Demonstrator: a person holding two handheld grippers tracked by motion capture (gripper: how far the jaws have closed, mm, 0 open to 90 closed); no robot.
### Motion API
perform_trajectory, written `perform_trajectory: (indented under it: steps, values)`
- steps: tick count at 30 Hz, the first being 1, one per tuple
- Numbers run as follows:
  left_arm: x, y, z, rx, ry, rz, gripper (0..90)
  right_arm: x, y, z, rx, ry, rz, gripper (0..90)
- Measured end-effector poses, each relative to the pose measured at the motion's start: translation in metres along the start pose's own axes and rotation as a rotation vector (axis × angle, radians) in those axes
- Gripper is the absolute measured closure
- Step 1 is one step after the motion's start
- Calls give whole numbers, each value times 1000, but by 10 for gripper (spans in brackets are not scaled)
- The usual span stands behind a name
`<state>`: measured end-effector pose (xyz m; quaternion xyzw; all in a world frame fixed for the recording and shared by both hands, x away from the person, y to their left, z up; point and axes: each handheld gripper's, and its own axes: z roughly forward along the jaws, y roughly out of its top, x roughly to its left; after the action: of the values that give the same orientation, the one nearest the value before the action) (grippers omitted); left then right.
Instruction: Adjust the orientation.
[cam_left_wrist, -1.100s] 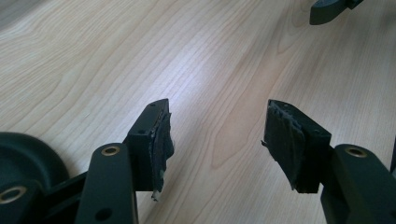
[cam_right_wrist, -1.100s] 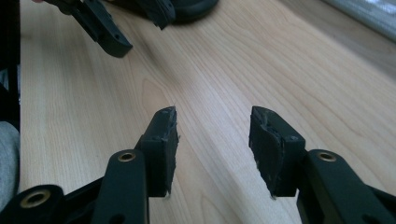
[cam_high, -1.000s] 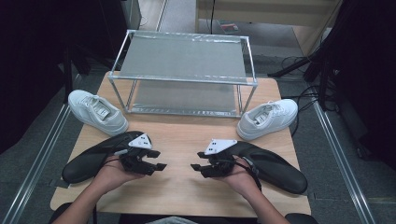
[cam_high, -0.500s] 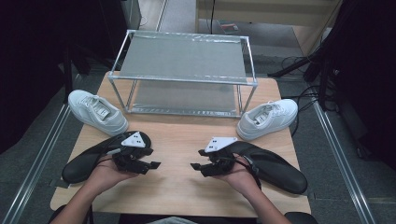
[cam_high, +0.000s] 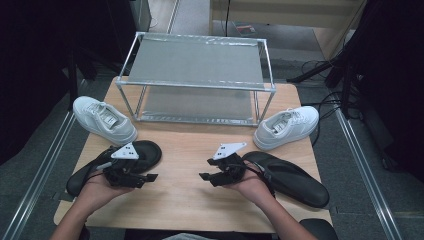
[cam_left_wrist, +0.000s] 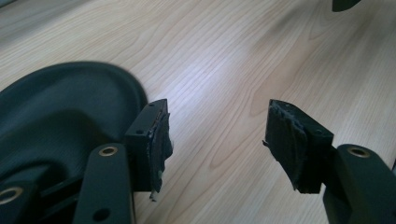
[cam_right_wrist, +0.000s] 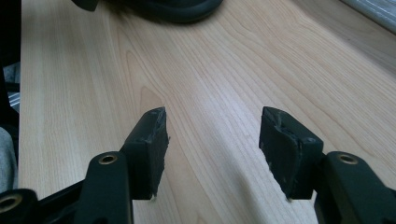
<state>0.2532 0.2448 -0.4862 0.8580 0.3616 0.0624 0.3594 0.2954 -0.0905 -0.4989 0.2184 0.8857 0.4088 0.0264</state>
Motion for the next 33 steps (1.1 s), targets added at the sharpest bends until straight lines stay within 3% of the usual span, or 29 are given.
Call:
perform_trajectory:
  steps: [17,23,33]
  values:
    - [31,-26,-40,-47,59,-89,453,0,3,7,28,15,-5,443]
    - [47,-39,-43,-33,72,-132,496,1,3,9,37,17,-6,444]
    - [58,-50,-33,0,45,-130,588,2,2,10,43,21,-9,444]
